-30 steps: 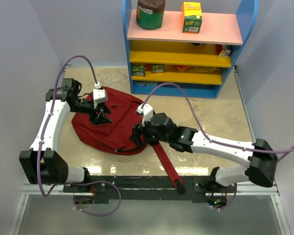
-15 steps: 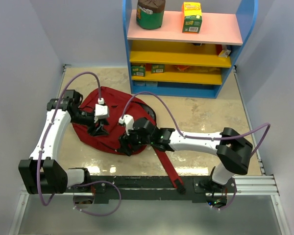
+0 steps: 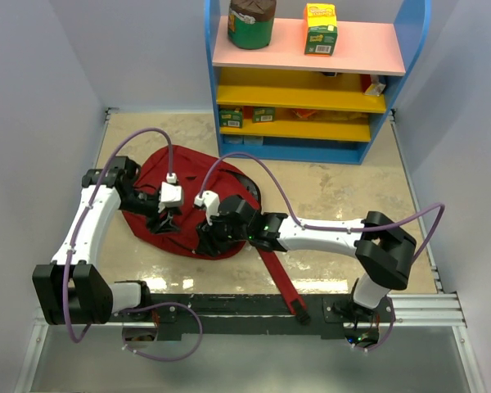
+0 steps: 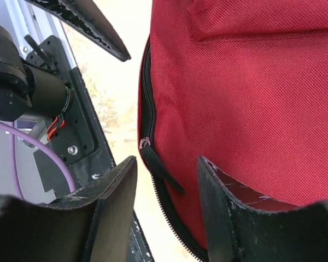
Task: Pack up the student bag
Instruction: Zip the student bag at the center of the board.
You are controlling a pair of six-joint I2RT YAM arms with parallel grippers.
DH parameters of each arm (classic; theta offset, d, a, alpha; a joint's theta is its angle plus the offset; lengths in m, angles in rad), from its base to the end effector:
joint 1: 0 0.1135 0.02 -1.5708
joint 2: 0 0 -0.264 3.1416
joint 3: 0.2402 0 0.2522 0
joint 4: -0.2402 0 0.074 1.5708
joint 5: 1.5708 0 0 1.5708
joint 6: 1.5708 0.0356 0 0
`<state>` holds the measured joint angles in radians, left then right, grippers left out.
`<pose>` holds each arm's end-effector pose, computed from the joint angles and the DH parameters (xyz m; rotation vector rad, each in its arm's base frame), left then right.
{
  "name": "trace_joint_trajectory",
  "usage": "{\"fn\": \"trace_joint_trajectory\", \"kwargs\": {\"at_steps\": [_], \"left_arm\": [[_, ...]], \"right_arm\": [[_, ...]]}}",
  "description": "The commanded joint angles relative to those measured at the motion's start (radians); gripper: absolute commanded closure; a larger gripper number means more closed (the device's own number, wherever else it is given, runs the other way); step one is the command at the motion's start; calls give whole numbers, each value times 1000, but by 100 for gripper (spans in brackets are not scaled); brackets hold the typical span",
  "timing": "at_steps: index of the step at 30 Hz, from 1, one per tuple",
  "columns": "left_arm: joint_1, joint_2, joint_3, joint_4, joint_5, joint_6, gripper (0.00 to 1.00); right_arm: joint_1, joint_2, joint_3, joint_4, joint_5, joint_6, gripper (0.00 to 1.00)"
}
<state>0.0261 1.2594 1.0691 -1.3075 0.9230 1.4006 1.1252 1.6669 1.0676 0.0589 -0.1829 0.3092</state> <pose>0.1986 -0.0232 0.2822 1.5281 1.7944 -0.8299 0.1557 0.3411 0.2316 -1.0135 2.0462 1.0062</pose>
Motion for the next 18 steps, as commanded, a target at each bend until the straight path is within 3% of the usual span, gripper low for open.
{"fn": "trace_joint_trajectory", "kwargs": {"at_steps": [1,6,10,13,18], "left_arm": [[5,-18,-8,-9,14,47,44],[3,-23,-12,-7,14,55,41],[3,-32,-26,-7,19,92,37],[-5,-28,-32,-7,16,115,34],[-18,-23,-50,-7,7,144,30]], "right_arm": [[4,-10,37,-7,2,-33,48],[2,-6,52,-45,7,-74,47],[2,-1,54,-56,-6,-101,52],[2,-1,58,-80,-7,-111,60],[2,-7,63,-77,-6,-116,92]]}}
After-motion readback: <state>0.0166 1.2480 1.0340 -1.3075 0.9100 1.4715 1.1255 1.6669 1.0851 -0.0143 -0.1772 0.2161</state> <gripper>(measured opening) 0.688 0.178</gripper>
